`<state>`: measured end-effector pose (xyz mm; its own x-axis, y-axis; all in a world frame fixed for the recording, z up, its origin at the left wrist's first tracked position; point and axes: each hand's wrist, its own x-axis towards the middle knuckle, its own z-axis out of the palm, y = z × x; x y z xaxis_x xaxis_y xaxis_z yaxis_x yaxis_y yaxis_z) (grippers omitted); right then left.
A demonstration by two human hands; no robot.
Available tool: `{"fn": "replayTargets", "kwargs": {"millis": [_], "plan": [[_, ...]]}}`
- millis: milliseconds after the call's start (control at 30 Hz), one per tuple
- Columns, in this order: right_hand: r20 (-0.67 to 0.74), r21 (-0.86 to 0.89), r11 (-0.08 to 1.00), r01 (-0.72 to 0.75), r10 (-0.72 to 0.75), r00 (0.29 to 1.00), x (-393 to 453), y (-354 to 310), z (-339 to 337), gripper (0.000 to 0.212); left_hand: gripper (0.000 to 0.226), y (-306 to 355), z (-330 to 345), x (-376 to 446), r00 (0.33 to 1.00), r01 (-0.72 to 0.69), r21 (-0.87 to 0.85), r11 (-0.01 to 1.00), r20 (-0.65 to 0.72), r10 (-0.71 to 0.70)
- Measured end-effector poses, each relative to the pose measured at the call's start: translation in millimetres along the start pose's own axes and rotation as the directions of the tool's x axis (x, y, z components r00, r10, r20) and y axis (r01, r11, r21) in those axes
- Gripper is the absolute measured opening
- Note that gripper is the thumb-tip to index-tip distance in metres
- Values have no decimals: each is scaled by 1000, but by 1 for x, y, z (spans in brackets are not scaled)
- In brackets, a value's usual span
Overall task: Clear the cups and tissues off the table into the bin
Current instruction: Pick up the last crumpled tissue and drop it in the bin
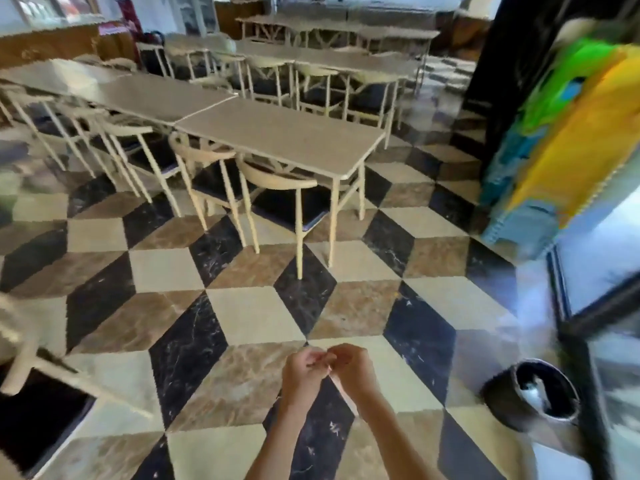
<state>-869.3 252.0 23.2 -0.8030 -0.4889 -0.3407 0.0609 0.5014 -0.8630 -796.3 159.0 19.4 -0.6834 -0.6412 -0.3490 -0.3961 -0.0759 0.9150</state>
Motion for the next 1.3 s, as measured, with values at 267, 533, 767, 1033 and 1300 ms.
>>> {"fn": "replayTargets", "kwargs": {"millis": [267, 533, 767, 1033, 1300], "plan": [[-381, 274, 957, -92, 196, 903, 4, 74, -205, 19, 11, 59, 221, 14, 918, -130, 123, 984, 391, 72], [-588, 479, 876, -58, 369, 719, 30, 143, -340, 18, 5, 94, 398, 39, 725, -258, 157, 953, 683, 83], [-641, 588, 807, -54, 506, 577, 62, 178, -427, 20, 8, 121, 517, 65, 600, -276, 213, 937, 800, -5], [-627, 683, 729, -38, 612, 481, 91, 229, -511, 25, 8, 137, 631, 77, 486, -335, 286, 898, 869, -95], [-562, 724, 681, -109, 674, 480, 118, 329, -597, 31, 4, 112, 758, 80, 489, -297, 390, 872, 846, -211]]}}
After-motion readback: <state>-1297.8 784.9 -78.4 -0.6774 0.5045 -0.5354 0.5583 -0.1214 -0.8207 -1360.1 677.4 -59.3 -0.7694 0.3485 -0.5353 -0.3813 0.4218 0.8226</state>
